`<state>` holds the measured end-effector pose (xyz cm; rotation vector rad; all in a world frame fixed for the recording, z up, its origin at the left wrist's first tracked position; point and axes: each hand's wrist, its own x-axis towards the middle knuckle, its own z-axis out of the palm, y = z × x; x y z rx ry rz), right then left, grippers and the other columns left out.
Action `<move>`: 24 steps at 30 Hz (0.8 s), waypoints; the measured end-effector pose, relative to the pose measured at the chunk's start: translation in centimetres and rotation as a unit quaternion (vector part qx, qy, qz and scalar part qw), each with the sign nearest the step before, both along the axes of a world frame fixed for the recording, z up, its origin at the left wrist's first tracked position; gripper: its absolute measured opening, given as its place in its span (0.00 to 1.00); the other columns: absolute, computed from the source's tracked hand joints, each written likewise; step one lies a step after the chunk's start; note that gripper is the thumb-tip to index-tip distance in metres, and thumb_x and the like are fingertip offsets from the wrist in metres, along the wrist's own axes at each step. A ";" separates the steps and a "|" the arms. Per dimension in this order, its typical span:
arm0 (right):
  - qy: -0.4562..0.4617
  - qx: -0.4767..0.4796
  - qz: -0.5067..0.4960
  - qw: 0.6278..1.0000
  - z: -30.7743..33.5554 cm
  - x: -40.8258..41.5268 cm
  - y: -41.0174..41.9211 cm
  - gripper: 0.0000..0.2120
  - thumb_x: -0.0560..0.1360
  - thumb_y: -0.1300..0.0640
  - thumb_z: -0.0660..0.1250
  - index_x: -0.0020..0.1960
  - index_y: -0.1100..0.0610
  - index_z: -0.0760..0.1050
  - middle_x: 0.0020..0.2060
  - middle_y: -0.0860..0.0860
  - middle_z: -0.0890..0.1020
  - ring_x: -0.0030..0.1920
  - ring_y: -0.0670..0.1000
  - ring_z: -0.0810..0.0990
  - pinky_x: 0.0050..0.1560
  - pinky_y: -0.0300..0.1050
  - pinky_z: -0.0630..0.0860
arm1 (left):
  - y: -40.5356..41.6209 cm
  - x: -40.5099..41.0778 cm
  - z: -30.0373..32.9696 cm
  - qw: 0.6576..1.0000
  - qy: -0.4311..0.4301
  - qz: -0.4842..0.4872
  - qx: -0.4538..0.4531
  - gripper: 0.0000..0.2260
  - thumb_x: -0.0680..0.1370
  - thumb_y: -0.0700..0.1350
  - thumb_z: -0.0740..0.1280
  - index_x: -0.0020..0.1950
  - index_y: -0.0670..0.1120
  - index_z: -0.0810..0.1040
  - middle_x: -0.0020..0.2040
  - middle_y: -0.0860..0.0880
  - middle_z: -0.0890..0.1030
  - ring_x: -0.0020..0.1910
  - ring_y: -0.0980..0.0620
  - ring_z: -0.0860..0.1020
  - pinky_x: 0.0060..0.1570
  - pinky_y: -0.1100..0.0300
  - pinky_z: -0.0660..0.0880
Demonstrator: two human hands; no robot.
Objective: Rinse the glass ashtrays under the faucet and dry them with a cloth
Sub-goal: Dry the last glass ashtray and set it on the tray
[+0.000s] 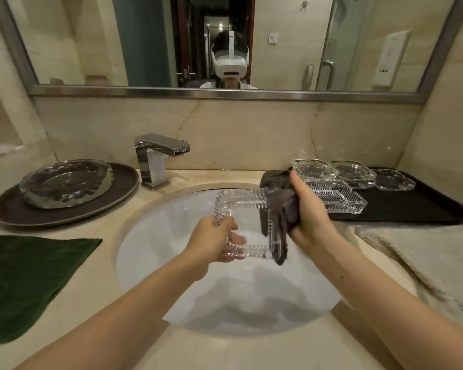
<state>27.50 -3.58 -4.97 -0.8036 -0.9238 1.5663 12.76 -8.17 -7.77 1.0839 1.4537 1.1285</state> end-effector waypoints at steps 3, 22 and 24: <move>-0.083 0.129 -0.073 0.986 0.0 -1.9 -2.4 0.09 0.81 0.57 0.54 0.50 0.54 0.73 0.30 0.50 0.74 0.30 0.45 0.74 0.33 0.38 0.72 | -0.1 0.1 -0.4 0.997 -0.068 0.036 -0.012 0.08 0.81 0.44 0.59 0.45 0.44 0.73 0.28 0.51 0.81 0.22 0.54 0.79 0.24 0.66 0.72; -0.315 0.475 -0.028 0.821 -2.7 -2.0 -5.3 0.20 0.78 0.55 0.53 0.69 0.56 0.65 0.70 0.44 0.64 0.71 0.37 0.60 0.68 0.29 0.56 | 1.2 -1.3 -1.4 0.968 -0.234 0.021 -0.090 0.08 0.80 0.41 0.60 0.43 0.40 0.75 0.30 0.47 0.77 0.23 0.53 0.74 0.22 0.66 0.70; -0.335 0.483 -0.055 0.807 -1.5 -1.9 -3.9 0.21 0.78 0.55 0.53 0.67 0.60 0.69 0.68 0.45 0.66 0.70 0.41 0.63 0.69 0.30 0.57 | 1.1 -1.4 -1.6 0.966 -0.233 -0.033 -0.105 0.11 0.79 0.39 0.58 0.38 0.39 0.75 0.29 0.44 0.76 0.25 0.51 0.74 0.24 0.63 0.71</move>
